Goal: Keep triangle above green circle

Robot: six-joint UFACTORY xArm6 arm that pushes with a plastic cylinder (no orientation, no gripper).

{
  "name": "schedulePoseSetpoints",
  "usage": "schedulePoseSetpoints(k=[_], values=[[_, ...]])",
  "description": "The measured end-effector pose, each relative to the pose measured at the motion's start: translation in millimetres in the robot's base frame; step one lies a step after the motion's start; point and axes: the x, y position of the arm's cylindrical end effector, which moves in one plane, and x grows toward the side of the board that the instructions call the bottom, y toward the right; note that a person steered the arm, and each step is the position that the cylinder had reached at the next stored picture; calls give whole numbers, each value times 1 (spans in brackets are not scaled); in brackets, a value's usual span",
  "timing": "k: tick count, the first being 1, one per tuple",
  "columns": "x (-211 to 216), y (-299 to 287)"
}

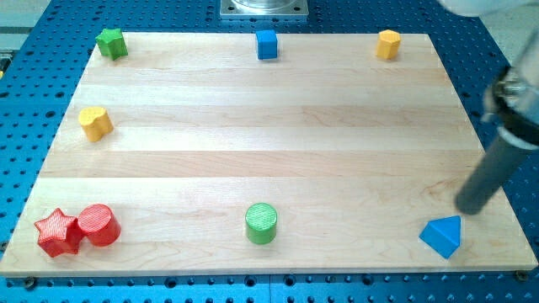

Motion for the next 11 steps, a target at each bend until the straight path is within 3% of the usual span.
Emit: schedulePoseSetpoints(k=[1,2,5,7,8,9,11], values=[[50,1],[64,-40],[-18,-166],[8,-139],[23,-189],[-24,-224],[-39,-260]])
